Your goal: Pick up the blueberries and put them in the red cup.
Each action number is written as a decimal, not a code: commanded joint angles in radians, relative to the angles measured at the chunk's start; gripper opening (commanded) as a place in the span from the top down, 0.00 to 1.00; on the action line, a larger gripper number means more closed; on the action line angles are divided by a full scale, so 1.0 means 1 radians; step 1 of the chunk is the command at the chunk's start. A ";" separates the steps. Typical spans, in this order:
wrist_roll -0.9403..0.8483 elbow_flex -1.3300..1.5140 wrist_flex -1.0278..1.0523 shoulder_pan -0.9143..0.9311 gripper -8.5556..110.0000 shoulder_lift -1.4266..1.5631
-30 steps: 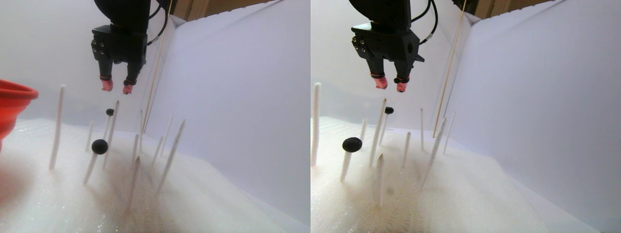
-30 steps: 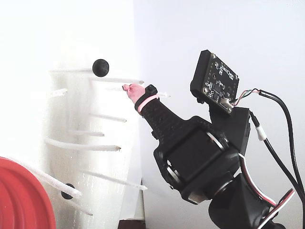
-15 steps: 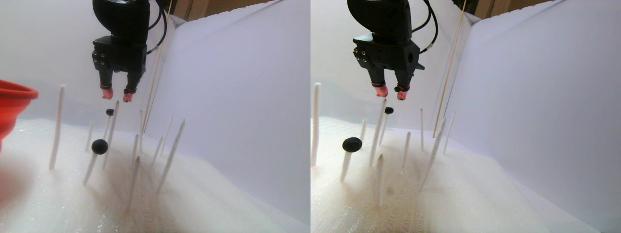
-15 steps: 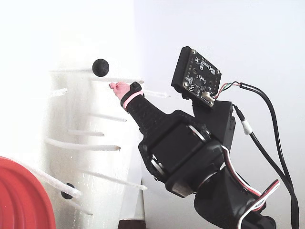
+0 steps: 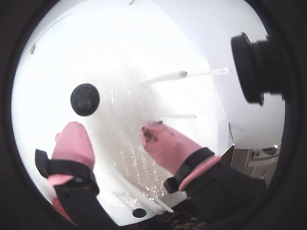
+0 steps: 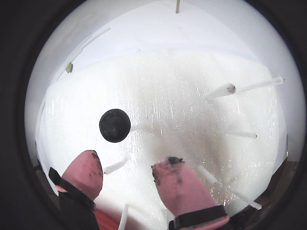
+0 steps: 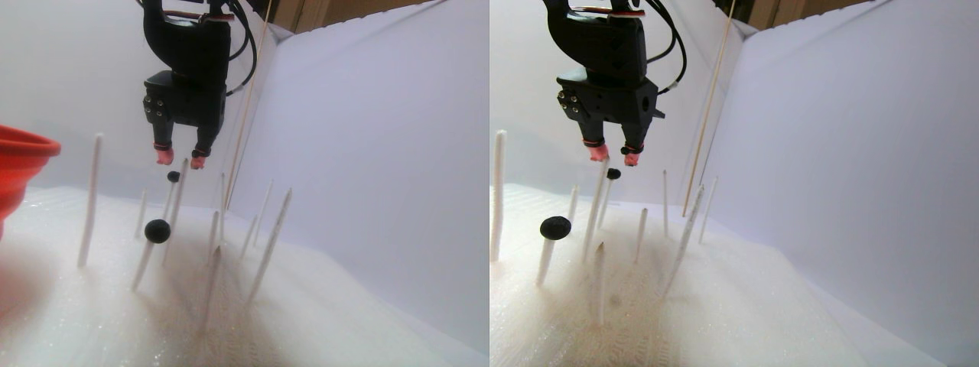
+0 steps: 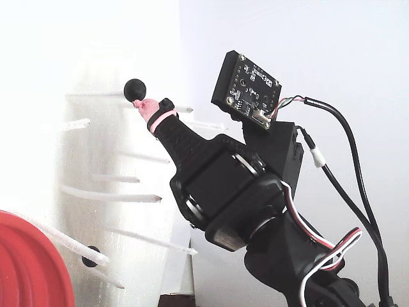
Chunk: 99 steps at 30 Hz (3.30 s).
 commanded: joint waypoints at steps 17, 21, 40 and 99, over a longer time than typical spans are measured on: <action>-0.014 -0.149 -0.077 -0.020 0.75 -0.078; -0.017 -0.160 -0.089 -0.020 0.75 -0.095; -0.002 -0.222 -0.112 -0.037 0.75 -0.173; -0.018 -0.156 -0.212 -0.048 0.81 -0.161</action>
